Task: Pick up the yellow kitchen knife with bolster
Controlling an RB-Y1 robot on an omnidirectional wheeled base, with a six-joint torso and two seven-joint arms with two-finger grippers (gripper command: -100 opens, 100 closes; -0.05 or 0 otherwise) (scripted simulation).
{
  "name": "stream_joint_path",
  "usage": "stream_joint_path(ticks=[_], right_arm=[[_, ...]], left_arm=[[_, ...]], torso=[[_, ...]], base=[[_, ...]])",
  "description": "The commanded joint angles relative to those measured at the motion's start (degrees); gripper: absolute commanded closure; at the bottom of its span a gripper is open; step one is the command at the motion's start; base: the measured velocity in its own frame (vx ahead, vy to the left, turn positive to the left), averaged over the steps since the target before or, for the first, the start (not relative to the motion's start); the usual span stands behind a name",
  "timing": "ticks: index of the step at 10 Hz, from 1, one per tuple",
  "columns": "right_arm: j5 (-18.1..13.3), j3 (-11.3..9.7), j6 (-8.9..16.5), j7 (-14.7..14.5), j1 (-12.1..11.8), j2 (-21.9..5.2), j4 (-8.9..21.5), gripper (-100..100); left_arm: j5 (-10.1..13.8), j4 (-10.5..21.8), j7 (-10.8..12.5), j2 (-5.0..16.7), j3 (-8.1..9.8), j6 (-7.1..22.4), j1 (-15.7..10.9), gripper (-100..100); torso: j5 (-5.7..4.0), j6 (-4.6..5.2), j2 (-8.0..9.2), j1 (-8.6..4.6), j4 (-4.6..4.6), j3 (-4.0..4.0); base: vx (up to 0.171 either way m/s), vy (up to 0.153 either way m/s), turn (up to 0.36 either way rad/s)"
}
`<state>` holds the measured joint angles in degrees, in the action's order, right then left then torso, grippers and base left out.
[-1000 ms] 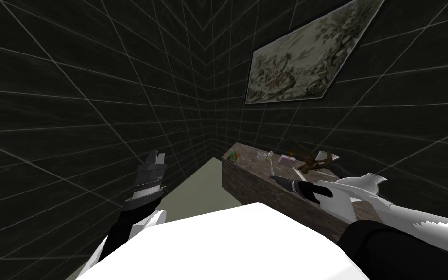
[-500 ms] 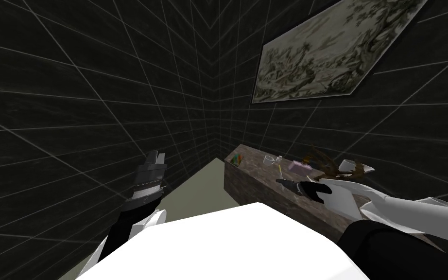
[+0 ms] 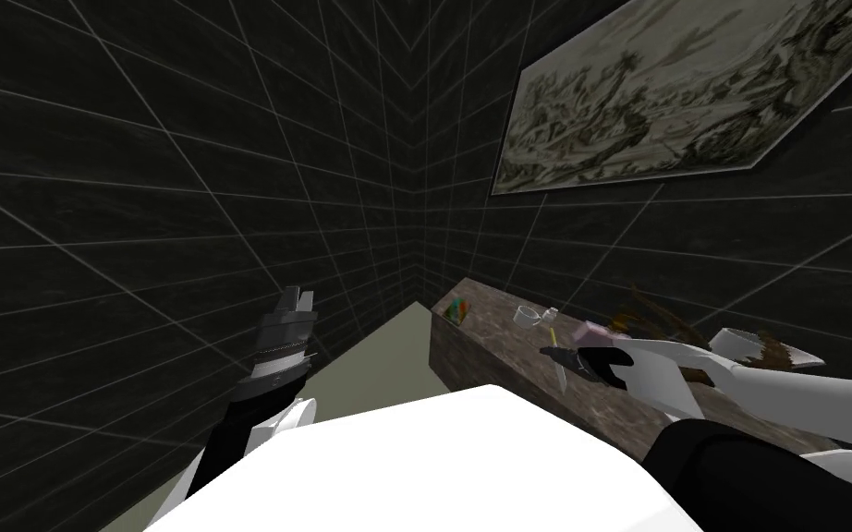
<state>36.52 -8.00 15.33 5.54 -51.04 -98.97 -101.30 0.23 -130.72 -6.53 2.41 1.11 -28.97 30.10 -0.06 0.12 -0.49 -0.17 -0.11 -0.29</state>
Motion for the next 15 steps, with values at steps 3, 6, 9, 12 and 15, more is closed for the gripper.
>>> stream_joint_path(ticks=[3, 6, 9, 12, 15], right_arm=[[2.16, -1.88, 3.39, 1.52, -1.54, -3.09, 2.23, -100], [2.60, -2.41, 3.82, 1.42, -0.83, -3.28, 2.24, 0], [0.27, -3.77, 3.07, 0.25, -0.17, 1.19, 4.61, -100], [-0.60, -3.43, 2.80, 0.46, -0.91, 2.08, 4.99, -100], [-0.67, -3.46, 2.83, 0.46, -1.04, 2.15, 5.13, 100]], left_arm=[[0.00, 0.00, 0.00, 0.00, 0.00, 0.00, 0.00, 0], [0.00, 0.00, 0.00, 0.00, 0.00, 0.00, -0.01, 0], [0.00, 0.00, 0.00, 0.00, -0.01, 0.00, -0.01, 0], [0.00, 0.00, 0.00, -0.01, -0.01, 0.00, -0.01, 0], [0.00, 0.00, 0.00, -0.01, -0.01, 0.00, -0.01, 0]], torso=[[0.00, 0.00, 0.10, -0.03, 0.02, 0.06], [0.01, 0.01, 0.25, 0.07, 0.06, 0.14], [0.03, 0.01, 0.37, 0.14, 0.10, 0.23], [0.04, 0.01, 0.40, 0.18, 0.10, 0.24], [-0.01, -0.08, 0.46, 0.23, 0.15, 0.29]], base=[[0.097, -0.054, 0.112], [0.051, -0.030, 0.033], [0.036, -0.012, 0.070], [0.024, -0.004, 0.031], [-0.001, -0.002, -0.006]])
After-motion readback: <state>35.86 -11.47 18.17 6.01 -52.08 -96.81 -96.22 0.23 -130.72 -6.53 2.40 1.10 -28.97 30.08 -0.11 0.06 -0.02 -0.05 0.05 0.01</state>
